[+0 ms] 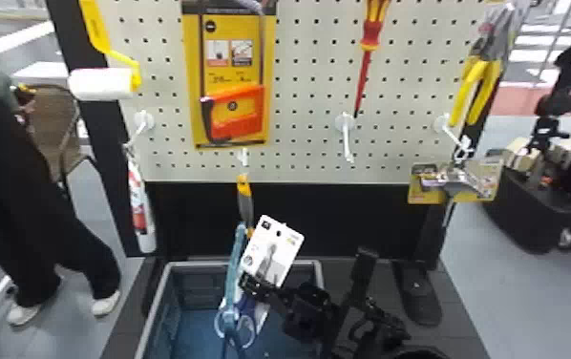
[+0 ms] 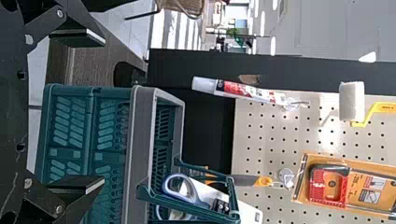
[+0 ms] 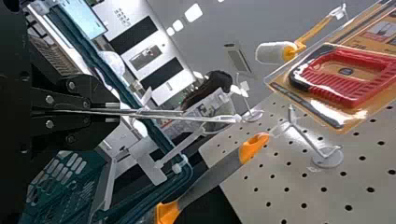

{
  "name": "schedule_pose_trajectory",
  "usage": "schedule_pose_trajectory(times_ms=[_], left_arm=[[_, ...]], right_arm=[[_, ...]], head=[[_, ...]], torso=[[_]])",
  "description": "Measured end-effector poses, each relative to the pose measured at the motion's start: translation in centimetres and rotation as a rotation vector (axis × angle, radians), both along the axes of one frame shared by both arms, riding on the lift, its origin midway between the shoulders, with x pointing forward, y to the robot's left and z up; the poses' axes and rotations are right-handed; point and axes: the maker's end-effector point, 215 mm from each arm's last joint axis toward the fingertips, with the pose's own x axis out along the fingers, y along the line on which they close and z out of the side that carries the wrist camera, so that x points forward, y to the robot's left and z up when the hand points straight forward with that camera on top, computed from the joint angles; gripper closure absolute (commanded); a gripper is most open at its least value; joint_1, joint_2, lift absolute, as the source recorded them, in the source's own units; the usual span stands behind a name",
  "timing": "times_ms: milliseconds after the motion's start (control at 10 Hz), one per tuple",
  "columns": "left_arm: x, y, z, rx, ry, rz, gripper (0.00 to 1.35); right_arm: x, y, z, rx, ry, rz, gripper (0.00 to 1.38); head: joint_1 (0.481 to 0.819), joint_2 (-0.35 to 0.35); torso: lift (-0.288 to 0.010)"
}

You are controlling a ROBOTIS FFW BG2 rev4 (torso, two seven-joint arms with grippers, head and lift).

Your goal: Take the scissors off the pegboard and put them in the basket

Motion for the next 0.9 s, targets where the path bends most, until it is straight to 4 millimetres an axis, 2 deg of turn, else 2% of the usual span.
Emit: schedule_pose_trajectory(times_ms=[100,200,300,500,900], left_arm=[[0.03,0.00,0.02,0.000,-0.001,0.000,0.25],[0.00,0.03,0.01,-0.002,0.000,0.001,0.25],[-0.05,0.06,0.01,-0.002,0.000,0.002,0.25],[-0.08,0.07,0.02,-0.002,-0.001,0.001,0.25],[-0.15,0.09,0.01,-0.003,0.000,0.001,0.25]], right_arm=[[0.11,0.01,-0.40,-0.003,0.008,0.000,0.58],[0.31,-0.21,-0.60,0.004,0.012,-0.009,0.14],[0.48,-0.41,-0.58,0.009,0.009,-0.018,0.05],[0.62,-0.58,-0.37,0.013,0.000,-0.025,0.17],[0.64,-0.69,-0.10,0.020,-0.007,-0.031,0.18]], head=[[0.549,0.000],[0.549,0.000],[0.549,0.000],[0.549,0.000],[0.549,0.000]], torso=[[-0.100],[-0.100],[-0.100],[-0.100],[-0.100]])
